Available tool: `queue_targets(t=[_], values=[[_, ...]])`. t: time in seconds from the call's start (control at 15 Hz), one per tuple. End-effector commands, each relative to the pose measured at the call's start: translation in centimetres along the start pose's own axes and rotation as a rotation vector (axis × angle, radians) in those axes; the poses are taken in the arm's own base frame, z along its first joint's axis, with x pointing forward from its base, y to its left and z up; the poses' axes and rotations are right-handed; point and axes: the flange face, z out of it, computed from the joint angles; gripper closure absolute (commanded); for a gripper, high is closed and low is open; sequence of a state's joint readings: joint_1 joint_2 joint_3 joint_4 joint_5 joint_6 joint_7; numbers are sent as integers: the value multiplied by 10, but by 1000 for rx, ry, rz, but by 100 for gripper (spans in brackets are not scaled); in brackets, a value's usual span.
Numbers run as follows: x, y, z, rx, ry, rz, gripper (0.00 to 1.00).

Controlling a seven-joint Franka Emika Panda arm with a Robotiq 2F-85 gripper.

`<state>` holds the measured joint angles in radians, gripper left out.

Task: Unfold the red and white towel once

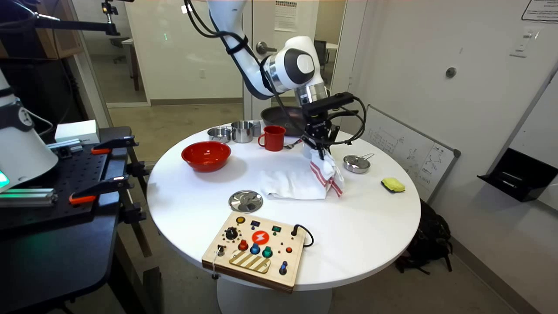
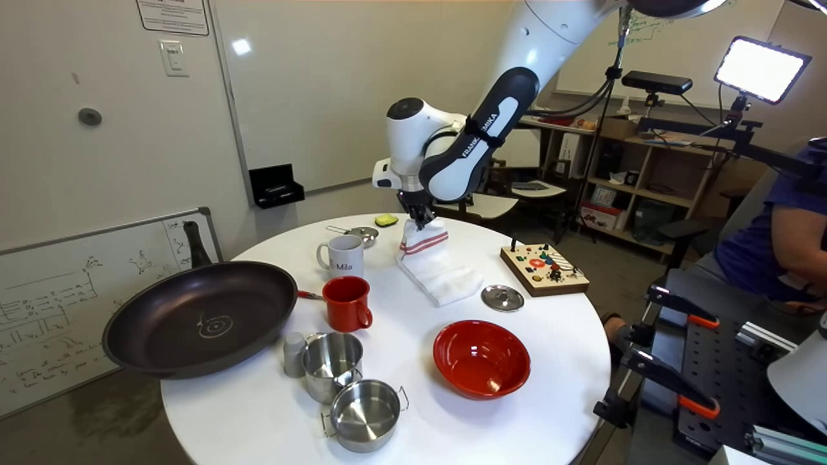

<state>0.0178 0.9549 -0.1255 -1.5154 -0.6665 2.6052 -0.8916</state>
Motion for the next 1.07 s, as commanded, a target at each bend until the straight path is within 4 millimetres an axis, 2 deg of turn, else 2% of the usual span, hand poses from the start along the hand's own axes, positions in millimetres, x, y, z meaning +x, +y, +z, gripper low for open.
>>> queue_targets(t=[0.0, 0.53, 1.0], values=[[-3, 10, 7, -50, -12, 31, 98], [4, 11, 26, -95, -2, 48, 98], [-9, 34, 29, -153, -22, 136, 98]])
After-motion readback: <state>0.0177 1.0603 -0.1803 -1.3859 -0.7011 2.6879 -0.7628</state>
